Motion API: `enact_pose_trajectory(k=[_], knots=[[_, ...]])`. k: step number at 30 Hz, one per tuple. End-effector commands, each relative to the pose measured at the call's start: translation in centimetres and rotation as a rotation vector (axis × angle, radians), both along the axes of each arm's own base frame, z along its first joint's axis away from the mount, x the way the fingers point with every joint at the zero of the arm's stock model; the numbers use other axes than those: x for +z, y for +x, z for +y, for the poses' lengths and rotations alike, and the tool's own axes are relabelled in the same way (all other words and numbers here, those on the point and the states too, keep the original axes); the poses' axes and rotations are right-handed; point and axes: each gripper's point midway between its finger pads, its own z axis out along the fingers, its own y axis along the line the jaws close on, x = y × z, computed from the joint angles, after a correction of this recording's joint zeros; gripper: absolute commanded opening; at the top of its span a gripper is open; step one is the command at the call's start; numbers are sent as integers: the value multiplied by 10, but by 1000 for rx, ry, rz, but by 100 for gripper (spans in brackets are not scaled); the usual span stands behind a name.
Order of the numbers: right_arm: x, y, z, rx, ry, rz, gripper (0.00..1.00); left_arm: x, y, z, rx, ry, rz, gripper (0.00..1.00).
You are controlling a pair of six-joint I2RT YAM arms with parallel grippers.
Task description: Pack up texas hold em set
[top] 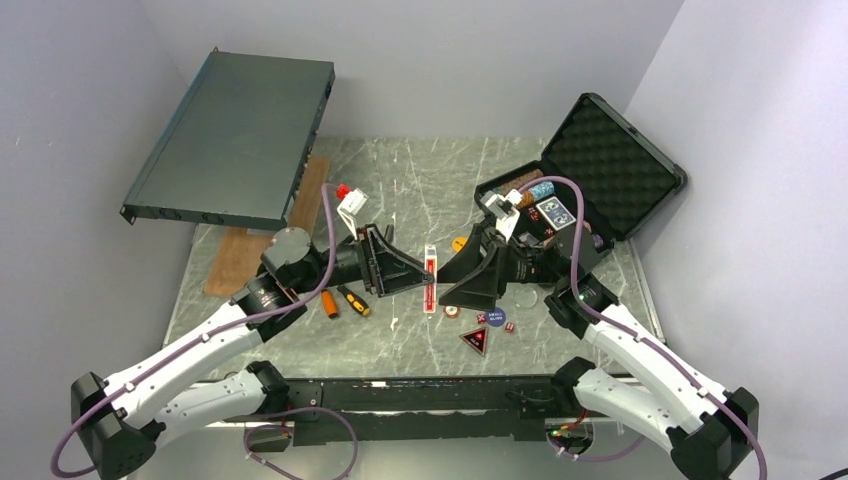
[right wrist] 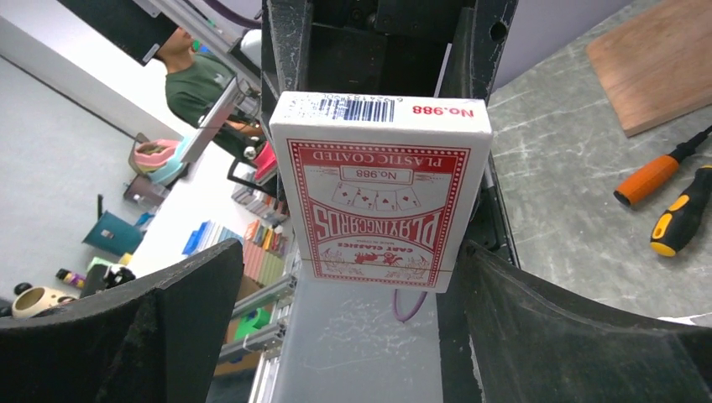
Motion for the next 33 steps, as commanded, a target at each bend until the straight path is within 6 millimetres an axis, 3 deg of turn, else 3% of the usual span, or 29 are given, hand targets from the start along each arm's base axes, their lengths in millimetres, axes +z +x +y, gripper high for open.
enact_pose_trajectory(k=[1,11,18,33], knots=[[20,6,-1,-72,29,-71,99,21,2,0,5,-73,-30,0],[21,17,3,-133,57,-41,99,15,12,2,67,-48,21,0],[21,18,4,-130,76,-31,90,14,13,1,67,-68,43,0],[12,22,10,-129,67,-13,85,17,16,-2,65,-82,65,0]])
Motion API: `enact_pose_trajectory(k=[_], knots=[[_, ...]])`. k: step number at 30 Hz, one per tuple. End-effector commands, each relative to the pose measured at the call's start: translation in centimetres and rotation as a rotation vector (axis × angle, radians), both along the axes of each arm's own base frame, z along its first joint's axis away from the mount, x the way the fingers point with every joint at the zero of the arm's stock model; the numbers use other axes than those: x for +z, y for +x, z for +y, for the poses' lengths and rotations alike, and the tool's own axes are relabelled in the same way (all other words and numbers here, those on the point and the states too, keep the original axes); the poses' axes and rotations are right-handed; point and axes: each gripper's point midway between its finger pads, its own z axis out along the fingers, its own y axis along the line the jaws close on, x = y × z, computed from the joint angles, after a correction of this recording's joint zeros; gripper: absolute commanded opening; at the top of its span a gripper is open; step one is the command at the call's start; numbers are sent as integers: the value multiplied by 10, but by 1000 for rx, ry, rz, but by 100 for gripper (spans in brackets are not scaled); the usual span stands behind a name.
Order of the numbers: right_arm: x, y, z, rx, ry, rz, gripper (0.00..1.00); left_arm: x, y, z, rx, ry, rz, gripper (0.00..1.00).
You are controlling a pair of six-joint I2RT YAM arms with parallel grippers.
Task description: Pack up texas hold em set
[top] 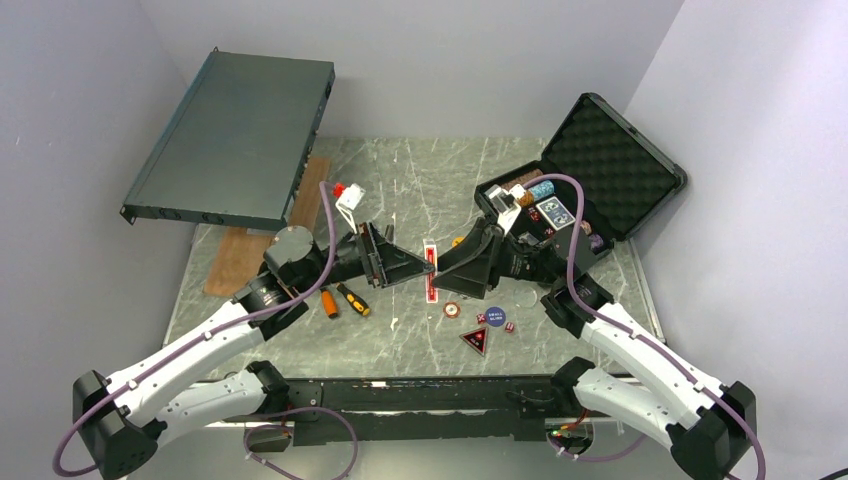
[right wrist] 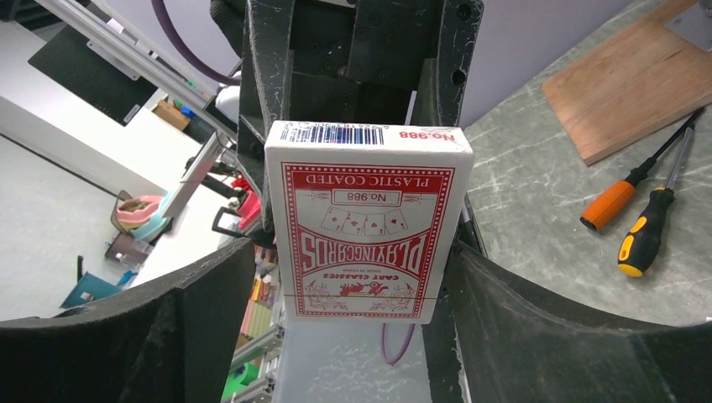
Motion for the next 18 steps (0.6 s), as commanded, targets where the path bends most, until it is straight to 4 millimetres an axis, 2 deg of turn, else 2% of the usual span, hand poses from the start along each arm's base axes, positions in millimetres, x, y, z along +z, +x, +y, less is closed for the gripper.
enact_pose_trajectory(k=[1,7,12,18], knots=[[8,-1,2,0,30,-49,85,19,0,0,0,-71,-26,0],[2,-1,5,16,28,-35,85,19,0,-1,-7,-81,-21,0],[3,0,5,9,28,-39,80,18,1,-1,0,-77,-16,0],[1,3,6,4,25,-41,83,20,1,-3,-9,-98,-6,0]])
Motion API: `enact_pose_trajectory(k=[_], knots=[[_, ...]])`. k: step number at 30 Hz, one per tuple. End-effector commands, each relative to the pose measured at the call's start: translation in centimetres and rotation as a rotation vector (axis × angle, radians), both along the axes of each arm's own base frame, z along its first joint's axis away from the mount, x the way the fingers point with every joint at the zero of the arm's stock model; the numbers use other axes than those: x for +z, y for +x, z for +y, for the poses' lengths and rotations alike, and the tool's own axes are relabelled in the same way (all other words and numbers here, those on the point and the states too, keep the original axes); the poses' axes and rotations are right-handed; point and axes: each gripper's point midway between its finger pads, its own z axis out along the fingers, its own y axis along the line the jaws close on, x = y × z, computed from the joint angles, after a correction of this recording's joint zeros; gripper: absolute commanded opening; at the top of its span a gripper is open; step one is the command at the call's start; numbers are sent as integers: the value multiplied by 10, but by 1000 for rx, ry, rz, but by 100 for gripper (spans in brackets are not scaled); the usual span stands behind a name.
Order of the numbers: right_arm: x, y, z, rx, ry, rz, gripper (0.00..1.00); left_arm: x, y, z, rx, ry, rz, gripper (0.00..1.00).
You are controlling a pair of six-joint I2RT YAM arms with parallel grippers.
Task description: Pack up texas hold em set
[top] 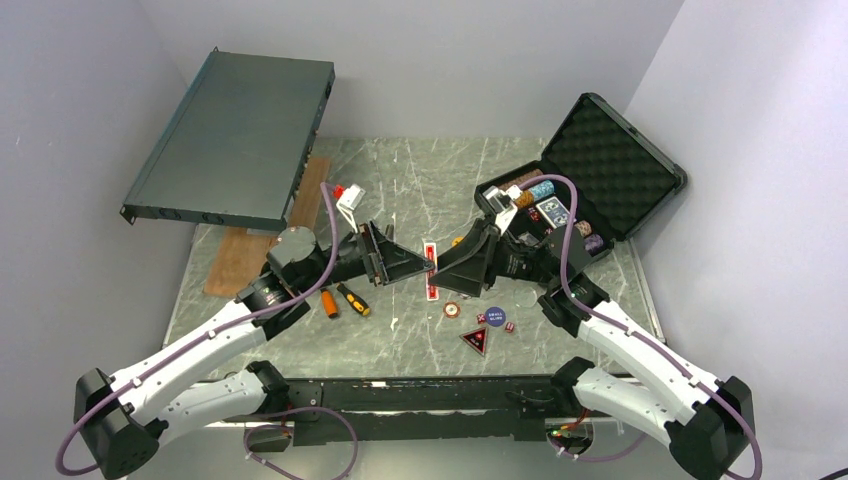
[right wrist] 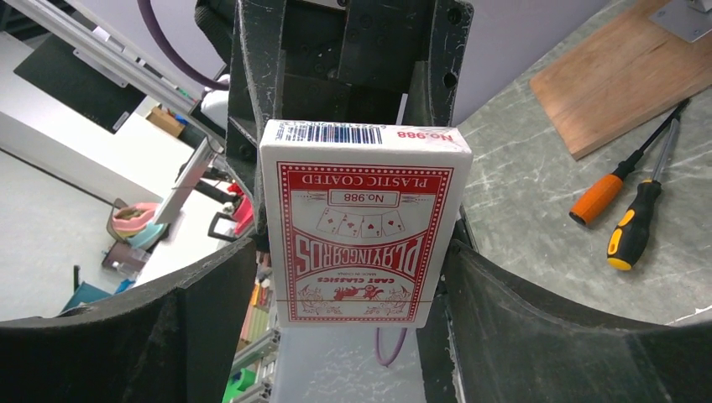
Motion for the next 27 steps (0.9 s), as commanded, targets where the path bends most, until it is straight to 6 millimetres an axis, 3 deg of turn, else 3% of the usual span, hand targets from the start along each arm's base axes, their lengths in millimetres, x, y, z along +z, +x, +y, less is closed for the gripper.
enact_pose_trajectory(k=[1,7,14,19,23,27], knots=[[12,-3,3,17,37,-58,83,28,-5,-2,-28,-97,-49,0],[10,2,5,-6,28,-48,75,27,-3,-2,-18,-88,-42,0],[15,1,4,-2,51,-52,48,22,-2,-1,-7,-64,-39,0],[15,0,4,1,62,-52,20,19,-2,0,3,-46,-39,3],[14,-1,4,5,63,-52,0,14,-1,5,24,-30,-36,51],[12,3,3,-19,48,-47,0,4,1,11,65,24,-24,88]])
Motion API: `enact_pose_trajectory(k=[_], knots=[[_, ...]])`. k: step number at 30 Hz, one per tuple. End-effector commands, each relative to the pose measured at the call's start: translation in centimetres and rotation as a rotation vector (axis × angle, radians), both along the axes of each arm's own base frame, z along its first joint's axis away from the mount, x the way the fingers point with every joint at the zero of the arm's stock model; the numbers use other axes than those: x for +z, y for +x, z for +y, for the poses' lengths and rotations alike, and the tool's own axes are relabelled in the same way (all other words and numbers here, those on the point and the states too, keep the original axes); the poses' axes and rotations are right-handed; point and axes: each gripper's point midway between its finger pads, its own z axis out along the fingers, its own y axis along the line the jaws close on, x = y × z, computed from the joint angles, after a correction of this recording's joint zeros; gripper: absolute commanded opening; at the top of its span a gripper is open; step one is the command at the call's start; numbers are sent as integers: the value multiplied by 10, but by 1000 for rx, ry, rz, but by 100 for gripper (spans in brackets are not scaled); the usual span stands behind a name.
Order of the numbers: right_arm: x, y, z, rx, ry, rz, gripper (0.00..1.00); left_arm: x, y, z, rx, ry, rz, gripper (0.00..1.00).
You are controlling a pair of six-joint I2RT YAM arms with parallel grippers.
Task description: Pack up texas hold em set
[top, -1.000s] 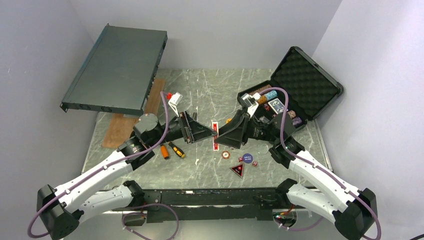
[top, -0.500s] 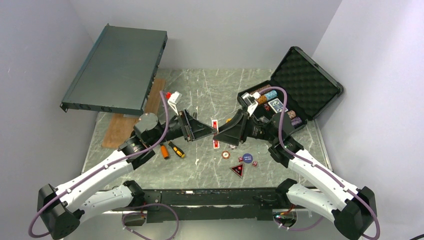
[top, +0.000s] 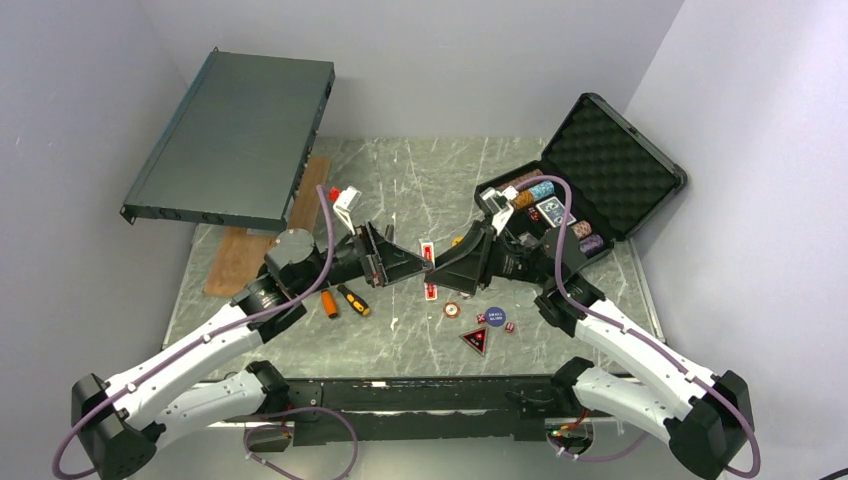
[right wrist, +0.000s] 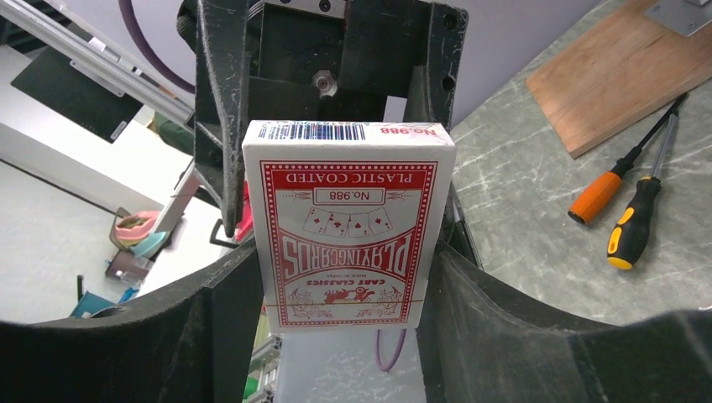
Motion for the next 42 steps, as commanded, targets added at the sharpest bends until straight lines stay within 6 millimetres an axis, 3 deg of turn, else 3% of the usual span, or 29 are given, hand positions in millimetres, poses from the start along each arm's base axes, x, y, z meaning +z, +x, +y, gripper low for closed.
enact_pose_trajectory(k=[1,7,10,12,16,19,22,31,34,42], knots=[[16,-1,-1,-11,36,-65,0,3,-2,10,44,36,-28,97],[3,12,-4,-77,-69,-63,0,-13,6,40,184,191,-41,99],[-24,45,-21,-265,-260,-41,0,-16,11,64,287,284,-69,99],[-46,73,-45,-440,-432,-41,0,-18,10,79,331,334,-82,99],[-81,117,-112,-773,-821,-36,0,-23,3,96,344,405,-107,99],[-84,144,-154,-917,-1024,-90,0,-25,-4,101,327,435,-130,99],[-86,168,-179,-960,-1173,-158,0,-29,-9,105,309,467,-152,100],[-131,228,-259,-979,-1586,-186,0,-37,-30,109,217,486,-171,99],[-145,244,-272,-935,-1637,-141,0,-37,-37,112,196,488,-179,99],[-185,279,-263,-629,-1706,-206,0,-39,-46,116,171,488,-187,99]])
